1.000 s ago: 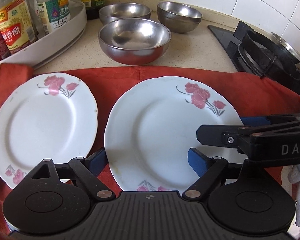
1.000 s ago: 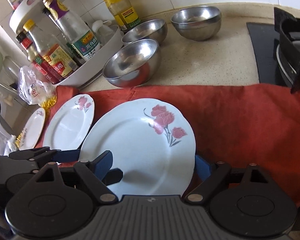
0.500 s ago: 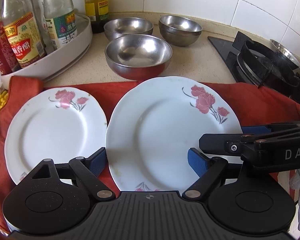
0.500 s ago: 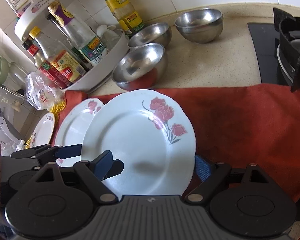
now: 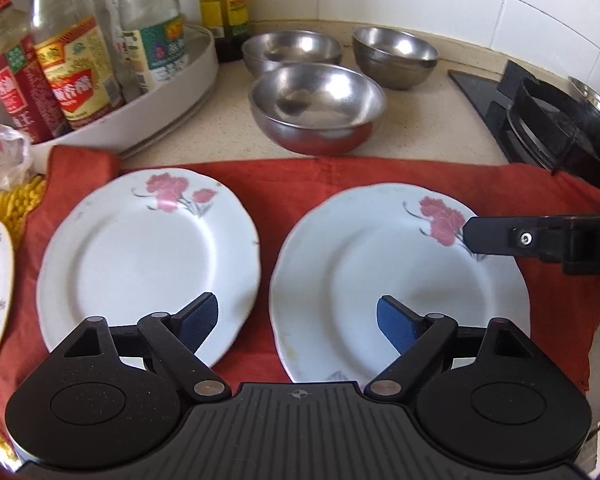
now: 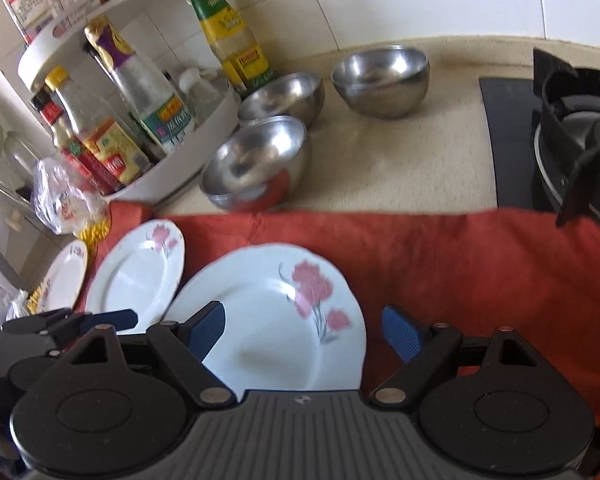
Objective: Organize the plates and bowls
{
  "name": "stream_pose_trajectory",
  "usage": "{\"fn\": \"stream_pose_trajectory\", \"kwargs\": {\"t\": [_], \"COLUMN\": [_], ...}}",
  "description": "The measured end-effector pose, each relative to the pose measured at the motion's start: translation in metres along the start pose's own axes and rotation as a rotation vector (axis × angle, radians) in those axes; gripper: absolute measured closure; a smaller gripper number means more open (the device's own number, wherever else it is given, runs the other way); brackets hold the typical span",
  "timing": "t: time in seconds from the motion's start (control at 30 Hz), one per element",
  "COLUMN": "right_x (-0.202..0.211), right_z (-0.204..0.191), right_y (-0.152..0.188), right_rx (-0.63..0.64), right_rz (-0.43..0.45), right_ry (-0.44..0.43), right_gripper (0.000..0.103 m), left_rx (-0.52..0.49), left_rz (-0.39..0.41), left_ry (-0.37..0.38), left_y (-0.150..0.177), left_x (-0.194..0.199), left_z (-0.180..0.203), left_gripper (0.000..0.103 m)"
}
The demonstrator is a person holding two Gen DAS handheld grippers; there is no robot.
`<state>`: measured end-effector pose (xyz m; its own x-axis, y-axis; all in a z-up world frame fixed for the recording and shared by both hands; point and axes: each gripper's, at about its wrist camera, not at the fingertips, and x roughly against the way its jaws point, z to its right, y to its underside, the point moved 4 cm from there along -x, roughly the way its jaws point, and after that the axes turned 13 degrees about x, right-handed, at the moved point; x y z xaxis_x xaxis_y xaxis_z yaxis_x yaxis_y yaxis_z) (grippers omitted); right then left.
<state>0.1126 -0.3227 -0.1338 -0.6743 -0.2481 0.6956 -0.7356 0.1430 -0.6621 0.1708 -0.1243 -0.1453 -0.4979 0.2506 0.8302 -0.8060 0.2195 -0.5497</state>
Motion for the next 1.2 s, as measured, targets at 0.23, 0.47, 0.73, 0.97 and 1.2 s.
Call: {"fn": "stream_pose_trajectory", "kwargs": {"t": [0.23, 0.47, 0.73, 0.97, 1.2], "right_x": [-0.01, -0.023, -0.045, -0.044, -0.055], "right_z": [-0.019, -0.037, -0.068, -0.096, -0.116], "right_y": [-0.026, -0.043, -0.042, -0.056, -0.061], "right_rx": [0.073, 0.118, 0.111, 0.116, 0.147], "right_rz": [0.028, 0.047, 0.007, 0.066, 0.067], "right_ry": [-0.087, -0.206, -0.251, -0.256, -0.24], "right_gripper": [0.019, 0.018, 0.018, 0.018, 0.017], "left_rx": [0.046, 0.215, 0.273, 0.323, 0.326], "left_rz": [0.093, 0.465, 0.199, 0.141, 0.096], "left_ry": [-0.094, -0.174, -0.186, -0.088, 0.009], "left_y": [-0.013, -0.02, -0.014, -0.009, -0.015], "left_x": [0.017, 0.087, 0.058, 0.066, 0.059], "left_z": [-0.013, -0.044, -0.069, -0.093, -0.107], "left_gripper": [0.013, 0.0, 0.0, 0.0, 0.0]}}
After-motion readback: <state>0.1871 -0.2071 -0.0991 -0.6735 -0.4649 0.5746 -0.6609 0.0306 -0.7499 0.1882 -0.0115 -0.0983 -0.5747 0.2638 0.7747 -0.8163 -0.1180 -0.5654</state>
